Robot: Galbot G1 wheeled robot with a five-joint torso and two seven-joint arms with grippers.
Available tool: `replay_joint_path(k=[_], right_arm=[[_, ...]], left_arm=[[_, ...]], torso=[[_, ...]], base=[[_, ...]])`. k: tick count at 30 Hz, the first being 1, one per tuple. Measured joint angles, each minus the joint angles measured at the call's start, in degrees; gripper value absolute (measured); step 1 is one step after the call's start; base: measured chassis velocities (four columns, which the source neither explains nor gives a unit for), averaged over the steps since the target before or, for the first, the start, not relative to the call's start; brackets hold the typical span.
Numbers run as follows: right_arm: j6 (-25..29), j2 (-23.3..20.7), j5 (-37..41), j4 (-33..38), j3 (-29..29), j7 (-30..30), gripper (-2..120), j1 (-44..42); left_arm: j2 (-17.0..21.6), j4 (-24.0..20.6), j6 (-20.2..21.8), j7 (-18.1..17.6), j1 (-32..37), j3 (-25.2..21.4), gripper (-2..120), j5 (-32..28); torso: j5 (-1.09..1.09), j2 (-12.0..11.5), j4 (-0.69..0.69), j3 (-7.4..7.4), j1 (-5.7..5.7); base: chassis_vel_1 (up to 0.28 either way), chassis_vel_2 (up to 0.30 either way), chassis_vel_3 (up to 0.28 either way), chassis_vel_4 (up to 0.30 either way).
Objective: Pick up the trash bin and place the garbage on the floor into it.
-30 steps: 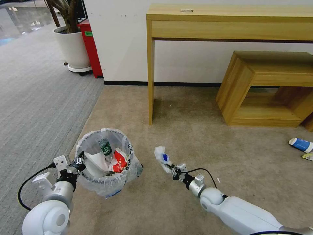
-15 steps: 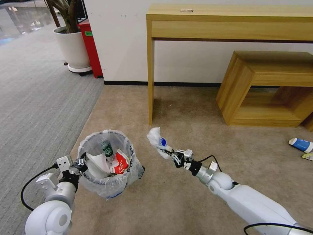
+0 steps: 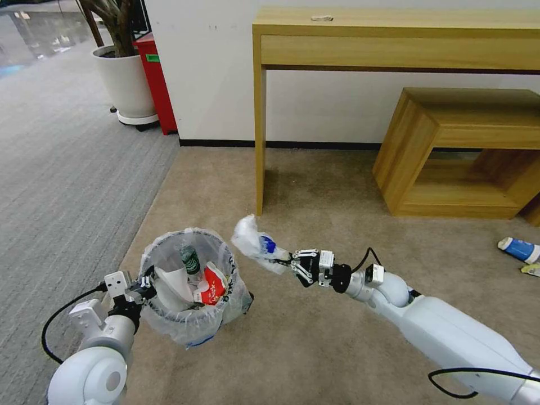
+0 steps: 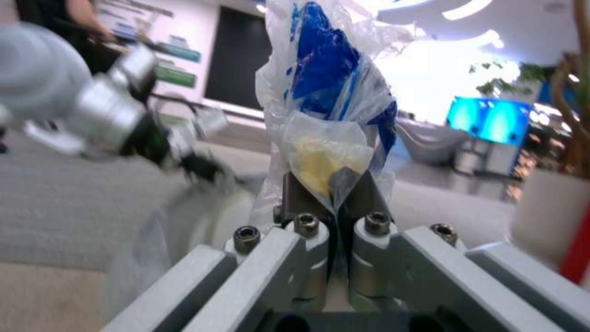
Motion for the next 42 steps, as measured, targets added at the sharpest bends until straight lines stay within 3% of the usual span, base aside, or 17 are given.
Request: replay_joint_path(k=[10, 28, 42], right_arm=[[-2.2, 0.7, 2.3, 5.3, -6.2, 2.6, 0, 6.1], [-3.1, 6.1, 4.2, 3.8, -20.4, 5.5, 0, 18.9], [-2.9, 7.7, 2.4, 1.4, -23.0, 6.3, 0, 17.8]], left_arm=[[0.0, -0.3, 0.2, 0.0, 0.0, 0.5, 2, 0.2], [0.4, -1.9, 0.3, -0.3, -0.1, 0.0, 2, -0.9], [0.3, -3.4, 0.4, -0.5, 0.2, -0.3, 2, -1.4]], torso=[[-0.01, 0.0, 0.0, 0.01, 0.0], [0.0, 0.0, 0.0, 0.01, 0.0], [0.0, 0.0, 0.0, 0.0, 0.0]], base=[[0.0, 0.0, 0.0, 0.0], [0.0, 0.0, 0.0, 0.0], [0.0, 0.0, 0.0, 0.0]])
